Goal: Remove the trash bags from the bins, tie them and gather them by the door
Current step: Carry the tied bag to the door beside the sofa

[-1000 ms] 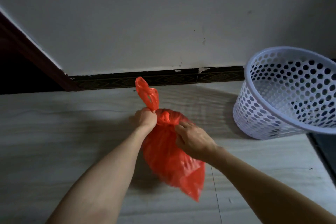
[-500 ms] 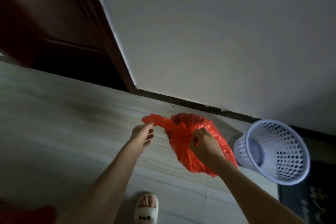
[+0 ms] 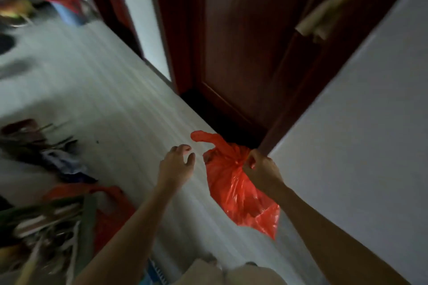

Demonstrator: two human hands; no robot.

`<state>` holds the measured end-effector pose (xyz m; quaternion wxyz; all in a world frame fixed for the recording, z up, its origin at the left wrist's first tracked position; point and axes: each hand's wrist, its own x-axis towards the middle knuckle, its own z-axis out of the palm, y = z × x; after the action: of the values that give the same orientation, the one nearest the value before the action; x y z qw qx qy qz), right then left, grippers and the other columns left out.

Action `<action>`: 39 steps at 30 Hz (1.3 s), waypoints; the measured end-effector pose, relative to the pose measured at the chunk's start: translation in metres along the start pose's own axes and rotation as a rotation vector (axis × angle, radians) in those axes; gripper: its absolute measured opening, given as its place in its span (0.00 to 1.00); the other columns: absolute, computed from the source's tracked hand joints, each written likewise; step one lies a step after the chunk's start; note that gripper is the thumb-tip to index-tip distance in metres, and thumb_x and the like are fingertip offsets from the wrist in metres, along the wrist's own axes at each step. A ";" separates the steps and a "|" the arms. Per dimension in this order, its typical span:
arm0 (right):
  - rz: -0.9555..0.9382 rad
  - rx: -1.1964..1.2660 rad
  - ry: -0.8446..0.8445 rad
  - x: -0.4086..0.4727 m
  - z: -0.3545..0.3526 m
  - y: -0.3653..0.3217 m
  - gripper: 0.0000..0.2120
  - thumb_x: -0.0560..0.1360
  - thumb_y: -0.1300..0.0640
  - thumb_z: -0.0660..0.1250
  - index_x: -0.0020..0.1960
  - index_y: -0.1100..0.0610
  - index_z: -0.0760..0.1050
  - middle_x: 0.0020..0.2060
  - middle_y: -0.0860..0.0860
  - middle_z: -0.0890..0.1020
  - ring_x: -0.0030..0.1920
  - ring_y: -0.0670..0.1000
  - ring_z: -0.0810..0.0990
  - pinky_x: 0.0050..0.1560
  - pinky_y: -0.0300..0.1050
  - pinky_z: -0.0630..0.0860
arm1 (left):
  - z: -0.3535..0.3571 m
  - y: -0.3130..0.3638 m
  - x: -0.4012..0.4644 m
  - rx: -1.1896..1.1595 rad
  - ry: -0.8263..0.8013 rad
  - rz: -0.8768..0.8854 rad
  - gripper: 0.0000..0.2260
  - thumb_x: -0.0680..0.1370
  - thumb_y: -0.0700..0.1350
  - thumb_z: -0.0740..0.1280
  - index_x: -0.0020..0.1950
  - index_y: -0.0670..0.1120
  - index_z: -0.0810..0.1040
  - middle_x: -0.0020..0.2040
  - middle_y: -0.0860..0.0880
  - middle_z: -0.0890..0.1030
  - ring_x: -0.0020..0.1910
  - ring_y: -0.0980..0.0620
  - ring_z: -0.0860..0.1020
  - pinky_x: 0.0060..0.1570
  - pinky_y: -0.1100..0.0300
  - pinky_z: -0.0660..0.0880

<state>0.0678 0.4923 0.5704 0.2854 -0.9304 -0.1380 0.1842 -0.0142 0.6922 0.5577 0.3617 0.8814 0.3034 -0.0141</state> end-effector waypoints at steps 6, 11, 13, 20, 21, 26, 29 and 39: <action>-0.240 0.058 -0.094 0.103 0.025 -0.140 0.06 0.73 0.59 0.63 0.40 0.53 0.66 0.36 0.52 0.77 0.40 0.54 0.77 0.42 0.46 0.71 | -0.093 -0.035 0.070 -0.065 0.236 -0.075 0.14 0.78 0.45 0.62 0.62 0.44 0.74 0.61 0.44 0.77 0.56 0.48 0.77 0.56 0.56 0.72; -0.413 0.043 -0.168 0.224 0.058 -0.261 0.02 0.75 0.59 0.62 0.44 0.57 0.70 0.39 0.54 0.78 0.41 0.53 0.78 0.42 0.49 0.75 | -0.181 -0.074 0.179 -0.029 0.413 -0.127 0.14 0.77 0.46 0.63 0.62 0.44 0.74 0.61 0.44 0.75 0.58 0.48 0.75 0.58 0.55 0.73; -0.482 0.004 -0.209 0.276 0.078 -0.310 0.03 0.75 0.58 0.62 0.45 0.58 0.71 0.40 0.54 0.79 0.42 0.54 0.79 0.46 0.51 0.78 | -0.217 -0.094 0.226 -0.025 0.468 -0.195 0.14 0.77 0.47 0.63 0.62 0.44 0.74 0.62 0.44 0.75 0.58 0.48 0.75 0.59 0.53 0.73; -0.681 -0.096 -0.350 0.424 0.150 -0.490 0.02 0.76 0.55 0.60 0.45 0.52 0.68 0.39 0.48 0.76 0.41 0.49 0.78 0.46 0.46 0.77 | -0.337 -0.141 0.363 0.002 0.558 -0.351 0.16 0.78 0.49 0.61 0.65 0.46 0.71 0.62 0.46 0.76 0.59 0.51 0.74 0.61 0.52 0.73; -0.703 -0.090 -0.371 0.438 0.162 -0.515 0.02 0.76 0.55 0.60 0.46 0.52 0.69 0.39 0.49 0.77 0.41 0.50 0.78 0.47 0.48 0.78 | -0.352 -0.152 0.376 0.008 0.574 -0.375 0.16 0.78 0.48 0.61 0.64 0.46 0.71 0.62 0.46 0.76 0.60 0.51 0.74 0.61 0.53 0.72; -0.736 -0.107 -0.466 0.523 0.242 -0.642 0.04 0.76 0.56 0.61 0.44 0.55 0.68 0.35 0.50 0.74 0.36 0.50 0.75 0.47 0.50 0.78 | -0.431 -0.246 0.451 -0.030 0.652 -0.528 0.16 0.77 0.48 0.62 0.63 0.44 0.73 0.62 0.46 0.76 0.61 0.48 0.74 0.61 0.55 0.70; -0.723 -0.123 -0.488 0.573 0.290 -0.717 0.06 0.74 0.56 0.62 0.42 0.57 0.69 0.35 0.52 0.75 0.38 0.53 0.75 0.42 0.49 0.73 | -0.485 -0.310 0.506 -0.049 0.691 -0.579 0.17 0.76 0.50 0.62 0.62 0.43 0.75 0.60 0.44 0.77 0.60 0.46 0.75 0.60 0.53 0.70; -0.765 -0.176 -0.576 0.707 0.431 -1.004 0.07 0.73 0.55 0.64 0.38 0.55 0.70 0.36 0.51 0.77 0.41 0.53 0.76 0.41 0.43 0.68 | -0.702 -0.465 0.691 -0.108 0.731 -0.707 0.14 0.77 0.47 0.61 0.60 0.44 0.75 0.59 0.44 0.78 0.58 0.45 0.76 0.59 0.51 0.72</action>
<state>0.3658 1.7578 0.6364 0.2031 -0.7447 -0.5586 0.3036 0.1594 1.7664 0.6142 0.2502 0.6522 0.6900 0.1895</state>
